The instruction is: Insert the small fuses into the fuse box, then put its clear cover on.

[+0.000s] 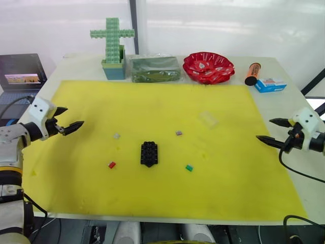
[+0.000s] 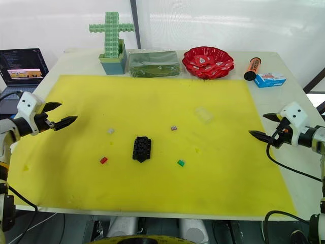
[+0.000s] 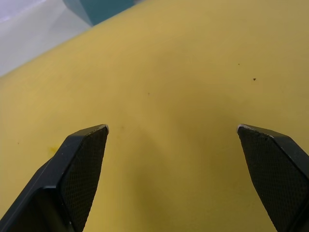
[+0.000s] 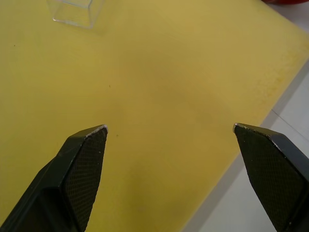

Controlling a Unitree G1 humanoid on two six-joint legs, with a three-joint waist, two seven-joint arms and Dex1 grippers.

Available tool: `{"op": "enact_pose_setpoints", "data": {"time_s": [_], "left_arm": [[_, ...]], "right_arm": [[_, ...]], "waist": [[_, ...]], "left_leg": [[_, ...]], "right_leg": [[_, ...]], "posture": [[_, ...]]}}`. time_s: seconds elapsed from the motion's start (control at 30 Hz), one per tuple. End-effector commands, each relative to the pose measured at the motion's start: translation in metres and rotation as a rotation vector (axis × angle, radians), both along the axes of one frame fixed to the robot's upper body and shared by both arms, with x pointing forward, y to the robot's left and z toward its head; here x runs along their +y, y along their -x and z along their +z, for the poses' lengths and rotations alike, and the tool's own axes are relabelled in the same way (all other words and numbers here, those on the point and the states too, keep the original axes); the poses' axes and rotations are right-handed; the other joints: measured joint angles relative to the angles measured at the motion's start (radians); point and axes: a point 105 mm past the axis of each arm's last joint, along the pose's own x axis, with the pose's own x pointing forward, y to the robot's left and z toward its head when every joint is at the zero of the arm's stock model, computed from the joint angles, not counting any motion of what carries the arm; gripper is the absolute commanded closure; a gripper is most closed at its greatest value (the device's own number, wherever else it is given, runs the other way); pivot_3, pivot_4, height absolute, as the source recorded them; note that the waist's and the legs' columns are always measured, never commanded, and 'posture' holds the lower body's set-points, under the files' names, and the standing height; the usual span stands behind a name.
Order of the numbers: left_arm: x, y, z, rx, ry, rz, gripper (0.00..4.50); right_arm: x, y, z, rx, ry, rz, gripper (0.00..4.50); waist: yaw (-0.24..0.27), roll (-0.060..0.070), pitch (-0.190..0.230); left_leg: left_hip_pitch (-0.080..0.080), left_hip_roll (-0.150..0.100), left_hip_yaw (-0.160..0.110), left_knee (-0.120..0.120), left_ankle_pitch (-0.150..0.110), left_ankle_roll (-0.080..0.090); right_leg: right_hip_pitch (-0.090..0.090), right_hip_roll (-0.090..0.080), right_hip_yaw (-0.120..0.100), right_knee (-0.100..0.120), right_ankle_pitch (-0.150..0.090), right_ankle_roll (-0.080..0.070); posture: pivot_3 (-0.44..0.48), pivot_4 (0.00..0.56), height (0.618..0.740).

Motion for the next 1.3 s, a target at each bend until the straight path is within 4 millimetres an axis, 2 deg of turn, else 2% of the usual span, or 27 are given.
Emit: {"op": "enact_pose_setpoints", "data": {"time_s": [0.03, 0.9, 1.07, 1.13, 1.3], "left_arm": [[0.002, -0.002, 0.015, -0.052, -0.014, 0.001, 0.00], [0.003, -0.014, 0.027, -0.099, -0.027, 0.053, 0.00], [0.002, -0.011, 0.026, -0.092, -0.038, 0.030, 0.00], [0.001, -0.008, 0.027, -0.063, -0.011, 0.005, 0.00], [-0.003, 0.009, 0.024, 0.061, 0.095, -0.043, 0.00]], "right_arm": [[-0.005, -0.001, 0.018, -0.053, 0.023, -0.005, 0.03], [-0.020, 0.001, 0.021, -0.096, 0.029, -0.099, 0.03], [-0.022, -0.002, 0.025, -0.174, 0.064, -0.134, 0.03], [-0.012, -0.003, 0.029, -0.173, 0.009, -0.097, 0.03], [0.055, 0.010, 0.045, -0.147, -0.141, 0.184, 0.03]], "waist": [[0.000, 0.000, 0.000], [0.001, 0.000, 0.000], [0.001, 0.000, 0.000], [0.000, 0.000, 0.000], [-0.005, 0.000, 0.000]], "left_leg": [[0.000, 0.000, 0.000, 0.000, 0.000, 0.000], [0.000, -0.001, 0.001, 0.001, 0.000, 0.000], [0.000, -0.001, 0.002, 0.001, 0.000, 0.000], [0.000, -0.001, 0.002, 0.001, 0.000, 0.000], [0.001, 0.001, 0.001, 0.000, 0.000, 0.000]], "right_leg": [[0.000, 0.000, 0.000, 0.000, 0.000, 0.000], [0.000, 0.000, 0.000, 0.001, 0.000, 0.000], [0.000, 0.000, 0.000, 0.001, 0.000, 0.000], [0.000, 0.000, 0.000, 0.001, 0.000, 0.000], [0.000, 0.002, 0.000, 0.001, 0.000, 0.000]], "posture": [[0.000, 0.150, 0.740], [0.000, 0.150, 0.740], [0.000, 0.150, 0.740], [0.000, 0.150, 0.740], [0.000, 0.150, 0.740]]}}
